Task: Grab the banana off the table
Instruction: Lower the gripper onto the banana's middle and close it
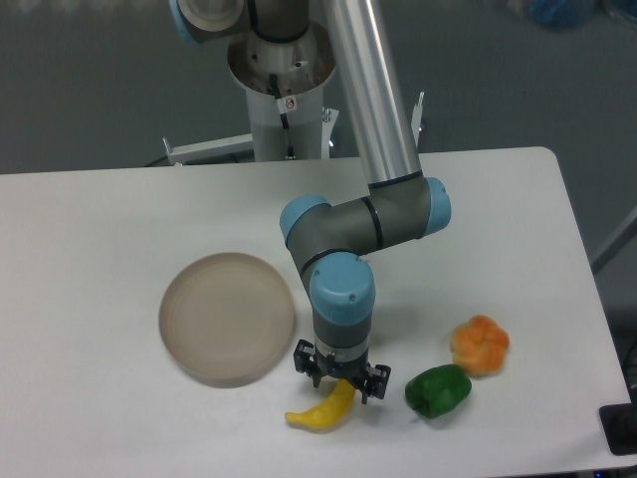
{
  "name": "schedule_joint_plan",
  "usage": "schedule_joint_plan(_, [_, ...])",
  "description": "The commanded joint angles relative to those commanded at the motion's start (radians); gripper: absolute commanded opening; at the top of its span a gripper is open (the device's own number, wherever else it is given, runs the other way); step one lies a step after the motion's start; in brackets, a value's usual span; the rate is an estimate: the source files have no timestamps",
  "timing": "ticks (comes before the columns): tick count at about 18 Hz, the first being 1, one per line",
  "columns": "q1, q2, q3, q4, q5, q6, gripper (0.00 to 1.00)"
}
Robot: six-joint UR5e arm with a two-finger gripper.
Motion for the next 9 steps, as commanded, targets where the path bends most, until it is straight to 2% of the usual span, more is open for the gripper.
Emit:
schedule_joint_plan(4, [0.002,0.006,0.005,0.0,0.0,0.003,0.32])
schedule_joint_plan(6, [0.002,0.009,0.006,-0.002,0.0,0.003,0.25])
schedule_joint_plan(9, [0.003,0.012,0.008,-0.002,0.0,0.009,0.24])
